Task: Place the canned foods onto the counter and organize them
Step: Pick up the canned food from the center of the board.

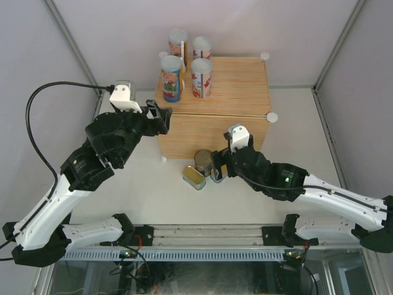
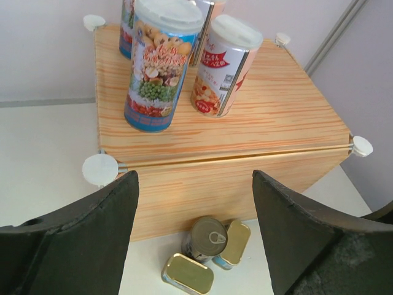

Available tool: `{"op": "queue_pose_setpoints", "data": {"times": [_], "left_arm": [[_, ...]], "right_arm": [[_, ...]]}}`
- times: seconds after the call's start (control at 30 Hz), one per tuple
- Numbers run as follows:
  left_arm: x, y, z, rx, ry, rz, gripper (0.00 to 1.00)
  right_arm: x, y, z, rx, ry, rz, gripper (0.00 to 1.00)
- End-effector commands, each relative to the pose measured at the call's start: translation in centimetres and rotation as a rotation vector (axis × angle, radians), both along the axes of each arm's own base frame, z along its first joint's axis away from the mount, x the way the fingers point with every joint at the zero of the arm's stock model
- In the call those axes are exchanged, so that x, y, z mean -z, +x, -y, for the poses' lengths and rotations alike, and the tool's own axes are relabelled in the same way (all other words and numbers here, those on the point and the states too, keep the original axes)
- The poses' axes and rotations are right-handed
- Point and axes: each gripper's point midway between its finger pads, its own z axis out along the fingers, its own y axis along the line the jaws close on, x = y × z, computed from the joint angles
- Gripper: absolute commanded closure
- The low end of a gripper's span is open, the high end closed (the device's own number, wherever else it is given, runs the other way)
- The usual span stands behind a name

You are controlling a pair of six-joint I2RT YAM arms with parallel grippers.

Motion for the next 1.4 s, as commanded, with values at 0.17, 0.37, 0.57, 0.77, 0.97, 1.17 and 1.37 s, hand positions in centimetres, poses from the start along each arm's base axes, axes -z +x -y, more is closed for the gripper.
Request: {"op": "queue_pose_setpoints", "data": {"times": [0.17, 0.37, 0.57, 0.77, 0.97, 1.17, 1.37], "left_arm": [[0.2, -0.7, -0.9, 0.014, -0.070, 0.010, 0.21], [0.8, -0.7, -1.1, 0.011, -0.074, 0.001, 0.21], [1.0, -0.8, -1.1, 0.016, -0.076, -0.006, 0.21], [1.2, -0.9, -1.2, 0.015, -0.074, -0.013, 0.21], [1.4, -1.0, -1.5, 0.007, -0.068, -0.021, 0.21], [1.6, -1.0, -1.5, 0.009, -0.056, -0.032, 0.21], [1.5, -0.8, -1.2, 0.018, -0.050, -0.036, 0.21]], "right_arm": [[5.4, -0.2, -1.7, -0.034, -0.003, -0.090, 0.06], [8.3, 0.1, -3.3, -0.079, -0.024, -0.142, 0.02], [9.7, 1.0, -4.3, -0.098, -0.017, -0.163, 0.01], [11.4, 2.3, -5.1, -0.090, -0.036, -0.173, 0.00], [12.9, 3.6, -5.7, -0.058, -0.051, -0.172, 0.00], [13.7, 5.0, -5.8, -0.024, -0.048, -0.169, 0.00], [14.8, 5.5, -5.9, -0.007, -0.056, -0.184, 0.00]]}}
